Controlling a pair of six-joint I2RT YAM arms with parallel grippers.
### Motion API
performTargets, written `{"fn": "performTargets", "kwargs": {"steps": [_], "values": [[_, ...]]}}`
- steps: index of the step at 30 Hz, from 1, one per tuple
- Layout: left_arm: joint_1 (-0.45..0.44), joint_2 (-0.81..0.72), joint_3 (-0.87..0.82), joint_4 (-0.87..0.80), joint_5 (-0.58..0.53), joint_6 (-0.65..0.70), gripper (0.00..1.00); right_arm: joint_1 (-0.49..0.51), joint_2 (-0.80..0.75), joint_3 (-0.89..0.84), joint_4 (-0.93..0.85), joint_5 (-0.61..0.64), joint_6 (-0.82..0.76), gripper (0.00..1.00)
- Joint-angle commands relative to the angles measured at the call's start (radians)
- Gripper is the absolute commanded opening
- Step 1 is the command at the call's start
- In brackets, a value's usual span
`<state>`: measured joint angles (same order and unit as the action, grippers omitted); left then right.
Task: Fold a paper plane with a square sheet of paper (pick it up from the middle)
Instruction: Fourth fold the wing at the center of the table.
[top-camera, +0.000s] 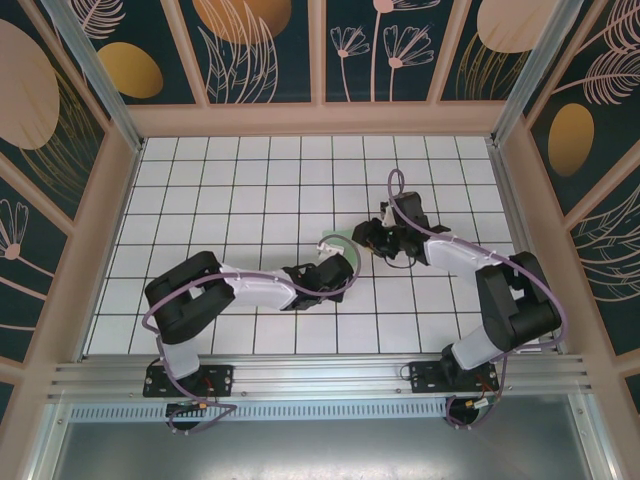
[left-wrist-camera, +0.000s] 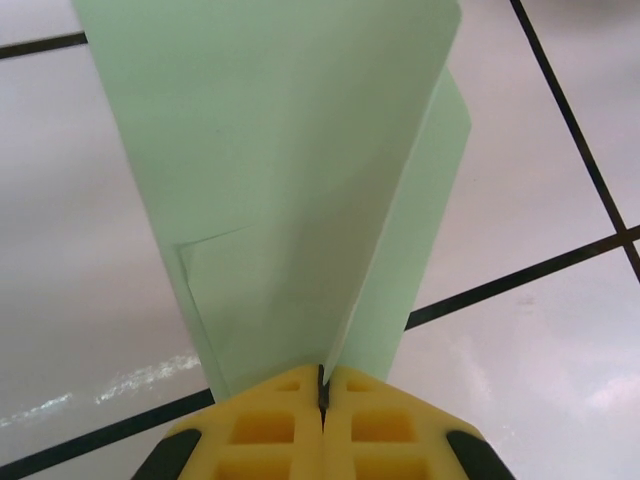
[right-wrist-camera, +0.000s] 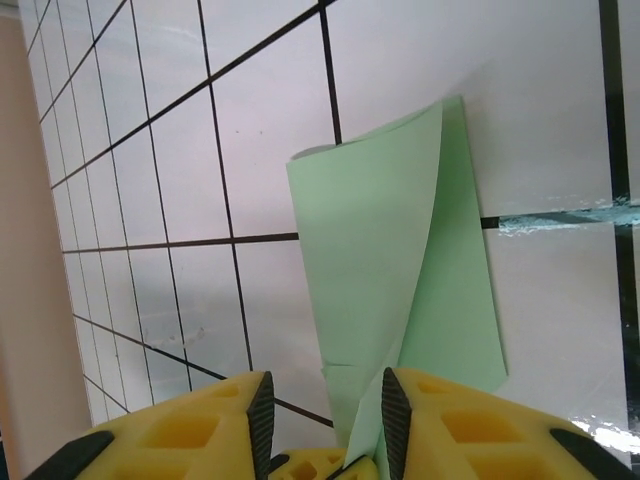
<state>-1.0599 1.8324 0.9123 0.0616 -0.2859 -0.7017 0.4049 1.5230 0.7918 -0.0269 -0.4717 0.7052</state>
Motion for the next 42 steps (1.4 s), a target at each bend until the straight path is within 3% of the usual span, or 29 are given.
{"fn": "performTargets", "kwargs": {"steps": [1,8,28,42], "values": [[0.01,-0.03,-0.046,0.093,0.053,-0.05,0.04,-0.004,-0.019,0.014,-0.054,-0.012,-0.05,0.29],[0.03,-0.071,-0.142,0.213,0.09,-0.124,0.04,-0.009,0.006,-0.032,-0.019,0.004,-0.024,0.11],[0.102,-0.113,-0.319,0.47,0.228,-0.262,0.03,0.026,0.249,0.076,0.038,-0.113,-0.081,0.09],[0.136,-0.145,-0.342,0.515,0.272,-0.292,0.03,0.062,0.333,0.094,-0.045,0.029,-0.113,0.1]]}}
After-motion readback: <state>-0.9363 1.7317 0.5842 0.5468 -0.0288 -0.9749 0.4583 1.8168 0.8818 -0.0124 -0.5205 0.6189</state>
